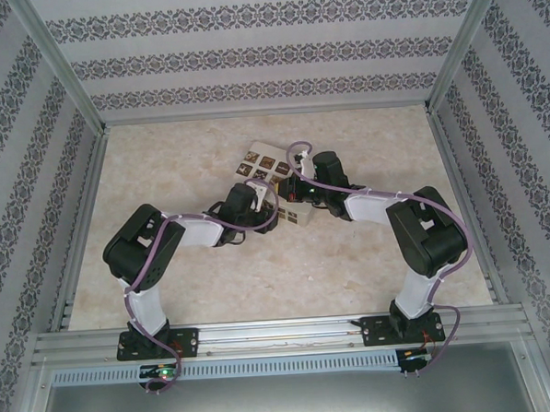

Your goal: Unlock the padlock with the key

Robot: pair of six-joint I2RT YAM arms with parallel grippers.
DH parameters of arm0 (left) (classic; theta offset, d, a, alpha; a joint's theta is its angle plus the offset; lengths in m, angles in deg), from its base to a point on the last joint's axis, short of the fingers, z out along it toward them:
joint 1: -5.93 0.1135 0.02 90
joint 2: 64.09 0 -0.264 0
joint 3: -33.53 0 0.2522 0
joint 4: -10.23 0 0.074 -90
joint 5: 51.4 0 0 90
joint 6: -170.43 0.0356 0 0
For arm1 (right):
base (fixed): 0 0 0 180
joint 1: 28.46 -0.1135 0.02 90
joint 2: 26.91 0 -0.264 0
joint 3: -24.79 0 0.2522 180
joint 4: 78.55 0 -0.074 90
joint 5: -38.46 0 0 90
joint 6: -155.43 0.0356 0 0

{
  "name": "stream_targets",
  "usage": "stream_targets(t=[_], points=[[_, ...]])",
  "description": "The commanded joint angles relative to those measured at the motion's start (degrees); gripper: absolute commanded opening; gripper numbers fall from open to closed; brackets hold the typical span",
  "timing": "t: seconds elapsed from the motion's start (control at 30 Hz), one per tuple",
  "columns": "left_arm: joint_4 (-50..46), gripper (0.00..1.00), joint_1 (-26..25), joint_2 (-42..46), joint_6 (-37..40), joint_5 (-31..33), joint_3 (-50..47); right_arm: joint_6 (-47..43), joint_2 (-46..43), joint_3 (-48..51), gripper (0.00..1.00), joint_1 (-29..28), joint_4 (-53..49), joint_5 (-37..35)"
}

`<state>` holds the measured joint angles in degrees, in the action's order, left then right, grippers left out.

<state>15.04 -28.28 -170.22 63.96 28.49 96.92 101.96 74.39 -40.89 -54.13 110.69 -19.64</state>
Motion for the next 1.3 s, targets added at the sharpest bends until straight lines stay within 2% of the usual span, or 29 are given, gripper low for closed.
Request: stream_targets(t=[0.0,0.43,0.87,1.27], points=[[0.42,0.47,-1.11,1.25,2.01,3.19,2.15,0.56,0.65,1.1,0.0,-1.05,-2.7,-0.09],[1.12,0.39,-1.36,2.33,1.62,4.32,3.15,0.73,0.48,1.3,0.0,-1.14,-2.67,0.14],[-0.6,0.29,-1.31,4.45,-0.02,0.91,3.29,0.73,-1.25,1.65,0.0,-0.86,-2.79,0.61],[-3.04,0.25,-1.33,5.17,-1.33,-0.45,3.71,1.16,-3.77,1.73,0.0,-0.35,-2.88,1.57]])
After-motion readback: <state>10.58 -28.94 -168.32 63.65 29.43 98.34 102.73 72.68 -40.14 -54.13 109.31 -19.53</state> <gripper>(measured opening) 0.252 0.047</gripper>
